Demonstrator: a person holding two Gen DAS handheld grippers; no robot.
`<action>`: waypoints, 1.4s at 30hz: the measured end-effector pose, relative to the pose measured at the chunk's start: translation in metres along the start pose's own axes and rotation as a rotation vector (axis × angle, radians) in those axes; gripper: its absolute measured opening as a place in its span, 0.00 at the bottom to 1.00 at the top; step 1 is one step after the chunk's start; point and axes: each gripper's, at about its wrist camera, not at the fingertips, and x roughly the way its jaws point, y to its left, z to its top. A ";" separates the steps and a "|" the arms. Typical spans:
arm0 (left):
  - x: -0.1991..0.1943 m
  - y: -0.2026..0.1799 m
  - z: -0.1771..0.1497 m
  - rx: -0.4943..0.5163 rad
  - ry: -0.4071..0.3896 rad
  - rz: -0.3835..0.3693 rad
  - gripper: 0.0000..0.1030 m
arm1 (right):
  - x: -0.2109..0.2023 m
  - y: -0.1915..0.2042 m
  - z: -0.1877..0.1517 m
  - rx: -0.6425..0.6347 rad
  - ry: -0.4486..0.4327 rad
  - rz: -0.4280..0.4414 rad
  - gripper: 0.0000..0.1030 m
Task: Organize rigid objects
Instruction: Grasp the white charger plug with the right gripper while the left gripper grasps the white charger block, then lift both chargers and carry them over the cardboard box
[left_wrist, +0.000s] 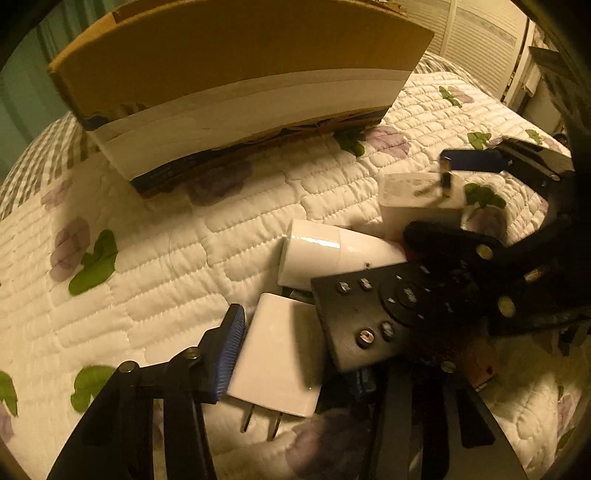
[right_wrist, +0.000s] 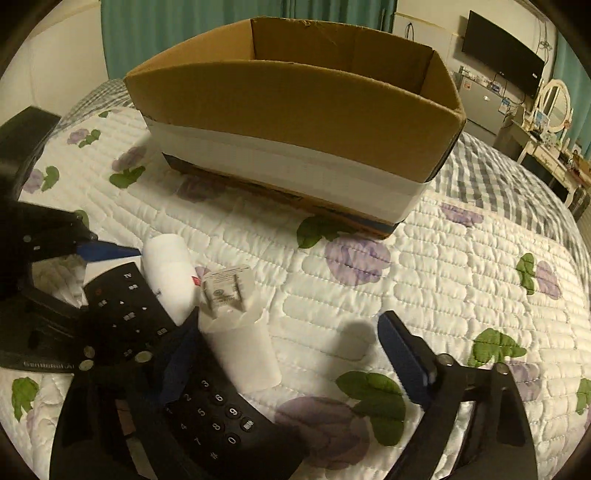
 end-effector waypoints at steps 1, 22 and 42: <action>-0.003 -0.001 -0.002 -0.009 -0.006 0.005 0.45 | 0.000 0.001 0.000 0.004 0.002 0.020 0.61; -0.058 0.027 -0.036 -0.174 -0.128 0.112 0.41 | -0.032 0.002 -0.015 0.048 -0.048 -0.019 0.30; -0.134 0.015 -0.037 -0.240 -0.338 0.167 0.41 | -0.122 0.019 -0.020 0.040 -0.230 -0.112 0.26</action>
